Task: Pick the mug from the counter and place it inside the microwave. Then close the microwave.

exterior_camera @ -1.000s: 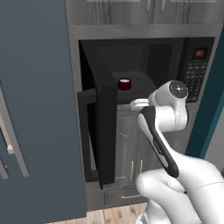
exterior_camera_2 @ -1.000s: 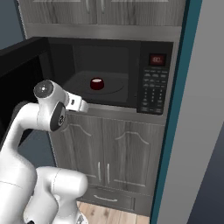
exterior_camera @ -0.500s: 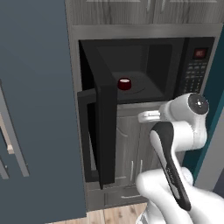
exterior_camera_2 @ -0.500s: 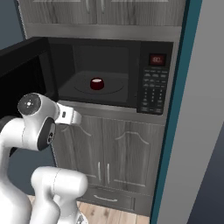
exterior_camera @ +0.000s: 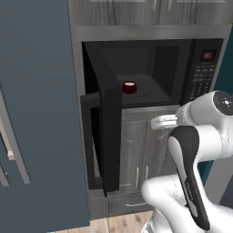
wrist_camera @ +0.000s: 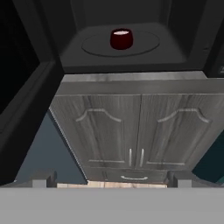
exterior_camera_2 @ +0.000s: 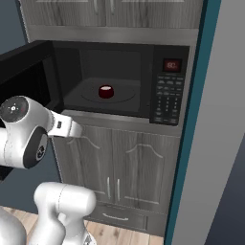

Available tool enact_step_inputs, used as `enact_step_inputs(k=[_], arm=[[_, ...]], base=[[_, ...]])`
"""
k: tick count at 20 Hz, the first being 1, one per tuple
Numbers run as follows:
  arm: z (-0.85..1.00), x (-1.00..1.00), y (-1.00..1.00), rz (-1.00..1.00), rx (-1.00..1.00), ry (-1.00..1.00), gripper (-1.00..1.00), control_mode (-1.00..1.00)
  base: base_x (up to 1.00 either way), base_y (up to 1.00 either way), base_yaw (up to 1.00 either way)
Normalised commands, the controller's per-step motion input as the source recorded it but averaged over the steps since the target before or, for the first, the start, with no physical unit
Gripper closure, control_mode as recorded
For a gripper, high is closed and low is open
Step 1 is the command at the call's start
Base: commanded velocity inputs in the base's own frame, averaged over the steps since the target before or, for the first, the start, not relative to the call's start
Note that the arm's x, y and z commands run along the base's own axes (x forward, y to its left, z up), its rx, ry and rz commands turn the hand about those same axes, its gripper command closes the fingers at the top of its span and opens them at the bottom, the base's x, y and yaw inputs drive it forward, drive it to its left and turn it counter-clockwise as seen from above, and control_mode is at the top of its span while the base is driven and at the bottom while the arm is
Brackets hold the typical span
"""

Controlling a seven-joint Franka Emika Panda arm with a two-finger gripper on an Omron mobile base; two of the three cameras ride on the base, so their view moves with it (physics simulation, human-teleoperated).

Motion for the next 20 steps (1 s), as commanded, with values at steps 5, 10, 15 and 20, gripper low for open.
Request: enact_step_inputs(k=[5,10,15,20], arm=[[0.00,-0.37,0.00,0.00,0.00,0.00,-1.00,-1.00],[0.02,-0.43,0.00,0.00,0.00,-0.11,-1.00,-1.00],[0.17,-0.49,0.00,0.00,0.00,-0.26,-1.00,-1.00],[0.07,-0.37,0.00,0.00,0.00,-0.23,-1.00,-1.00]], base=[[0.00,0.00,0.00],[0.00,0.00,0.00],[0.00,0.00,0.00],[0.00,0.00,0.00]])
